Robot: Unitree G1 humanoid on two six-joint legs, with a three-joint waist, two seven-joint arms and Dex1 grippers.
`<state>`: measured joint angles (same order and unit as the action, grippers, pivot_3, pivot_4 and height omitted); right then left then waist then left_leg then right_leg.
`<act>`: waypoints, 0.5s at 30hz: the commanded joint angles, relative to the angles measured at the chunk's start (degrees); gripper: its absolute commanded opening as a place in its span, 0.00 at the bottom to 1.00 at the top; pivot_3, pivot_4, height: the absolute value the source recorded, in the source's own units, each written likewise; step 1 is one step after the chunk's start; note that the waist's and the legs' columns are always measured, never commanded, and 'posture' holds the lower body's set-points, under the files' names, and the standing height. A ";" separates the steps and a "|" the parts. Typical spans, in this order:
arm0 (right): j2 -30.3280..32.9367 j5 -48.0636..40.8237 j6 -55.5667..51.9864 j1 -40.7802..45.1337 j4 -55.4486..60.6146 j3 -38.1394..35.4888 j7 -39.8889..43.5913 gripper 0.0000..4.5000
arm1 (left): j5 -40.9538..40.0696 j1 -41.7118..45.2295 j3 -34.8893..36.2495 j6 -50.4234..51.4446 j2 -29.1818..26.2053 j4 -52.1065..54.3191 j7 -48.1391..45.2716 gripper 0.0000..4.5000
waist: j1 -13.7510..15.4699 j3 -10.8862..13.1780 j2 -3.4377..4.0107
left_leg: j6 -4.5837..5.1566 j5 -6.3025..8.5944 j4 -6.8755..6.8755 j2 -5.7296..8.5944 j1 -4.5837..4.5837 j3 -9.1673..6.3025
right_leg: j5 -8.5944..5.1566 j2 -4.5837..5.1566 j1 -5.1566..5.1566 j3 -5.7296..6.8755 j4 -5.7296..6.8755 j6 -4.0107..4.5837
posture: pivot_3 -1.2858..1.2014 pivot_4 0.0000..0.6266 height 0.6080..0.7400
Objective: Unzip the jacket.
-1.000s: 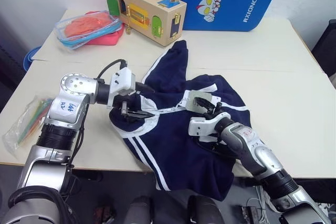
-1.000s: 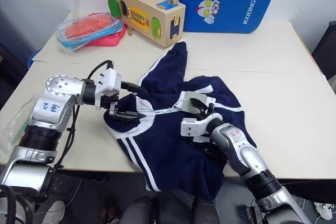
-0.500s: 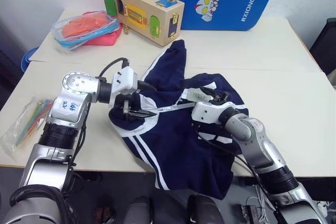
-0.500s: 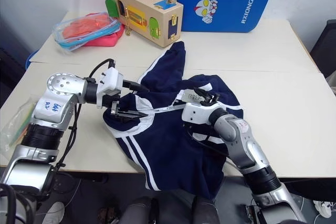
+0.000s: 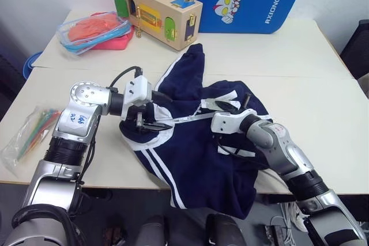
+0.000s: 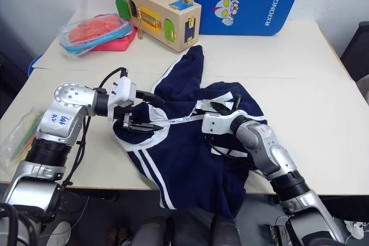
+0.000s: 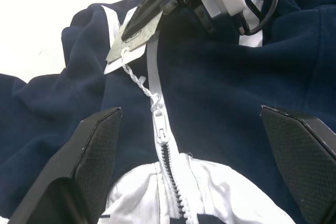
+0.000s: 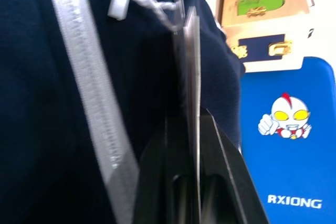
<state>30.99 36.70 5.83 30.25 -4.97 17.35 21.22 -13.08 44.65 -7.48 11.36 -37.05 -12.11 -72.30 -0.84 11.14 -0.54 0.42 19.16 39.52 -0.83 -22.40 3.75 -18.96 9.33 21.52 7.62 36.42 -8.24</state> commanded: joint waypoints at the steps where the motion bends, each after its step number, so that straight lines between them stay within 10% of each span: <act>1: 1.59 -1.60 1.03 0.09 2.81 -1.90 1.07 0.00 | 0.65 0.63 0.27 -0.86 0.55 -1.01 1.08 0.98 | -0.05 0.00 0.00 | 0.00 0.00 0.00 0.00 0.00 0.00 | 0.00 0.00 0.00 0.00 0.00 0.00 | 0.52 0.24 1.00; 15: 10.09 -12.17 2.17 -2.71 16.89 -5.78 15.89 0.00 | 11.04 3.32 -4.18 -18.81 10.08 -25.32 8.15 0.98 | 0.63 0.00 -0.01 | 0.01 0.00 0.00 0.02 -0.01 0.05 | 0.00 0.00 -0.01 0.02 -0.04 0.00 | 0.52 0.24 1.00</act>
<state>40.20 25.48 7.60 27.52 9.02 13.13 36.72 -2.97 46.98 -11.85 -5.22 -27.25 -36.23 -65.88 -0.21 11.14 -0.55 0.43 19.16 39.52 -0.81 -22.41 3.80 -18.96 9.33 21.51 7.64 36.37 -8.24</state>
